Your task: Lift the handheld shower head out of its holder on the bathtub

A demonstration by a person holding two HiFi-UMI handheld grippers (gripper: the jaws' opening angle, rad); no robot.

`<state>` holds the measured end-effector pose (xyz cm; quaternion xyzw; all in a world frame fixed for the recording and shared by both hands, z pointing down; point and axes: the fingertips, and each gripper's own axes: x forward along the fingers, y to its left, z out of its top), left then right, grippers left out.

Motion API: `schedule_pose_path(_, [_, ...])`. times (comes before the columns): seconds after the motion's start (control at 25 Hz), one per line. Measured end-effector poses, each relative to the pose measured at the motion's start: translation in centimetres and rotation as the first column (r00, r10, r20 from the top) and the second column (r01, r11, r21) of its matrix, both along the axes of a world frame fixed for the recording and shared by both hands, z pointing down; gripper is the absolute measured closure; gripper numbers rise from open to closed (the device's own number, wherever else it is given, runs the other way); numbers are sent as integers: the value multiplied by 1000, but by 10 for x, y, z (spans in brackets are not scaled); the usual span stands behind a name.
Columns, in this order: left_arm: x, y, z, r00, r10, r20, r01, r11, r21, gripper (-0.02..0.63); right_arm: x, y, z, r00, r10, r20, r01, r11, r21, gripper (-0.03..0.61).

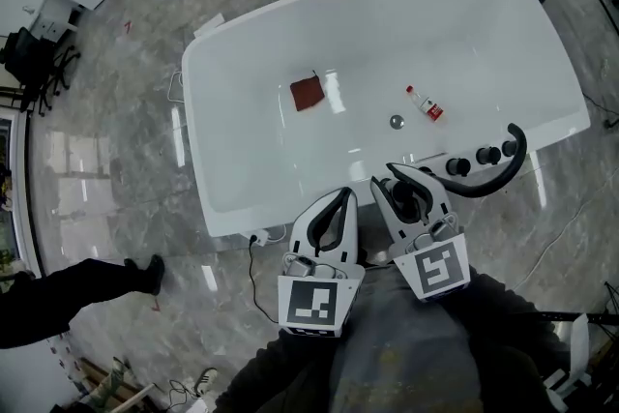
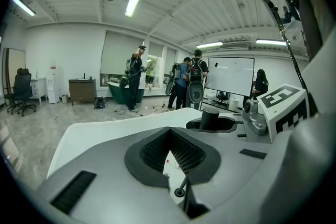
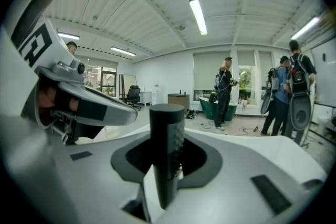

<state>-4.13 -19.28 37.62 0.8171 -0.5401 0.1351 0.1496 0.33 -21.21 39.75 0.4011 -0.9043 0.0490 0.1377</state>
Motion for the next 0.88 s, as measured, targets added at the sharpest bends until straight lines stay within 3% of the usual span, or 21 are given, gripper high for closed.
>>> schedule_pose_path(0.24, [-15,3,-21,1000,-2,9,2,999,34,611,-10,4,-16,1000,13,-1,-13,1000,8,469])
schedule_pose_path(0.88, [-9,7,-70,1000,-10,-1,10,995,103,611,-6,9,-76,999,-6,49,2,997,73,469])
